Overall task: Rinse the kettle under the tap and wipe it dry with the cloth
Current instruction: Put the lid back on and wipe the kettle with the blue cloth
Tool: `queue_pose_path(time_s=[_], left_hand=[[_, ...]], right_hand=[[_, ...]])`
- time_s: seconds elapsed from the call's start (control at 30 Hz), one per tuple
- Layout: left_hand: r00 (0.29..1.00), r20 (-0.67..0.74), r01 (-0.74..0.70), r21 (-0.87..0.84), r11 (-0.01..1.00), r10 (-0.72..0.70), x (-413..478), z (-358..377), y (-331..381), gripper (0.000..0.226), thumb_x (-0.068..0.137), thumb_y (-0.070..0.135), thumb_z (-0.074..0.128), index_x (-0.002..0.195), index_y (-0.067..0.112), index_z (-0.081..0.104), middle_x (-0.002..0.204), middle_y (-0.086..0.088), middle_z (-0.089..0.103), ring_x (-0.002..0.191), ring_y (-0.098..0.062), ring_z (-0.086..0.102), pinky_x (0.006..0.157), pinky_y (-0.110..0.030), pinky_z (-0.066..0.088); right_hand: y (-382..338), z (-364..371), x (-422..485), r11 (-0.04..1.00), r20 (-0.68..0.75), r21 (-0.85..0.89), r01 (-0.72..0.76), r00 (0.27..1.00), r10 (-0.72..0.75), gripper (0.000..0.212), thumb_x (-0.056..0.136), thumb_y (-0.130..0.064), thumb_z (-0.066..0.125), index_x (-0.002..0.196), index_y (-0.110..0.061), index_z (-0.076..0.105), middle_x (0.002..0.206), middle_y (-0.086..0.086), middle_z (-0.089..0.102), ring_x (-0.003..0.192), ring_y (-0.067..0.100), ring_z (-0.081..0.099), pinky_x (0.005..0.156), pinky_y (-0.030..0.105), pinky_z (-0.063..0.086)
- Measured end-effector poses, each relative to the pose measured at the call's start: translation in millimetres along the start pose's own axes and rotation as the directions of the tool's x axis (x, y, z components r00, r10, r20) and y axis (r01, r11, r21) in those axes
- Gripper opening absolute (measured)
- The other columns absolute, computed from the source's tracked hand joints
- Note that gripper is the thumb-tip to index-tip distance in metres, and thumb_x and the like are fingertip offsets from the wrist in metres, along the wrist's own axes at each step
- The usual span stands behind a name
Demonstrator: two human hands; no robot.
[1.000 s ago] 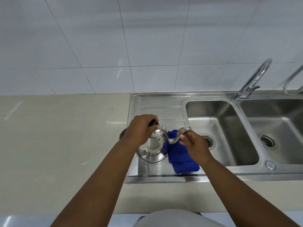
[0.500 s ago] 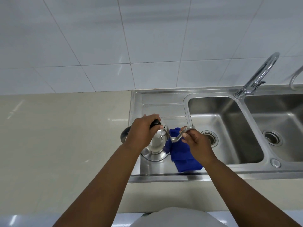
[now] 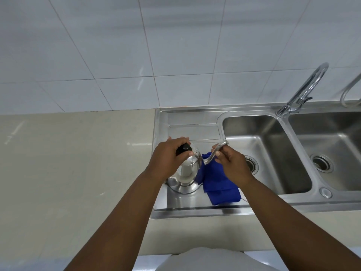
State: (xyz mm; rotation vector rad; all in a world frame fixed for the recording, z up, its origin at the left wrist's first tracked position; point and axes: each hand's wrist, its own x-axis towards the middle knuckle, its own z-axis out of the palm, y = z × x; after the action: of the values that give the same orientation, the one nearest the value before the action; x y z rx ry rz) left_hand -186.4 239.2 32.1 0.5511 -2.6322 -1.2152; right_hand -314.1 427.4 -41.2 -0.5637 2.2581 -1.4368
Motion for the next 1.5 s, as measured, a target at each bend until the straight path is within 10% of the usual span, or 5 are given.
queue_pose_path(time_s=[0.6,0.83,1.07,1.2,1.5], left_hand=[[0.993,-0.116,-0.035,-0.102,0.994,0.023,-5.9,12.7,-7.5,0.033,0.085,0.027,0.068,0.118,0.028,0.062,0.107,0.011,0.068,0.099,-0.005,0.065,0.092,-0.031,0.053],[0.99,-0.139,-0.038,-0.118,0.992,0.021,-4.4,16.5,-11.7,0.035,0.085,0.025,0.07,0.119,0.027,0.063,0.11,0.009,0.069,0.102,-0.006,0.065,0.094,-0.032,0.053],[0.99,-0.14,-0.014,-0.134,0.991,-0.005,-5.4,19.0,-10.9,0.034,0.086,0.026,0.068,0.119,0.028,0.063,0.112,0.008,0.069,0.103,-0.008,0.065,0.094,-0.037,0.054],[0.988,-0.151,-0.016,-0.14,0.99,-0.006,-4.6,19.5,-12.1,0.033,0.085,0.026,0.069,0.118,0.028,0.063,0.11,0.01,0.069,0.101,-0.007,0.065,0.092,-0.036,0.054],[0.984,-0.163,-0.097,-0.132,0.986,0.075,-3.8,22.2,-15.1,0.03,0.088,0.03,0.064,0.118,0.026,0.063,0.105,0.007,0.07,0.094,-0.008,0.067,0.085,-0.034,0.055]], right_hand=[[-19.2,17.9,41.0,0.943,0.047,-0.332,0.018,0.999,-0.003,0.033,0.103,-0.027,0.049,0.132,-0.018,0.062,0.128,0.008,0.068,0.115,0.024,0.062,0.097,0.029,0.044],[87.5,32.9,-19.1,0.563,0.191,-0.824,0.064,0.967,0.17,0.098,0.086,-0.078,0.036,0.159,-0.018,0.009,0.17,0.008,-0.005,0.155,0.037,-0.002,0.12,0.057,0.016],[90.8,27.5,-16.0,0.788,0.048,-0.614,-0.037,0.995,0.084,0.049,0.102,-0.014,0.045,0.15,-0.011,0.038,0.166,0.008,0.025,0.155,0.029,0.016,0.124,0.043,0.025],[50.5,45.6,-35.3,0.966,-0.015,-0.159,-0.202,0.979,0.202,0.038,0.103,-0.017,0.045,0.141,-0.014,0.047,0.121,0.015,0.066,0.11,0.033,0.063,0.087,0.03,0.046],[-23.4,66.2,-52.7,0.958,-0.025,0.27,-0.097,0.994,0.108,0.052,0.105,-0.017,0.04,0.148,-0.044,0.035,0.148,-0.018,0.045,0.11,-0.009,0.058,0.086,0.008,0.046]])
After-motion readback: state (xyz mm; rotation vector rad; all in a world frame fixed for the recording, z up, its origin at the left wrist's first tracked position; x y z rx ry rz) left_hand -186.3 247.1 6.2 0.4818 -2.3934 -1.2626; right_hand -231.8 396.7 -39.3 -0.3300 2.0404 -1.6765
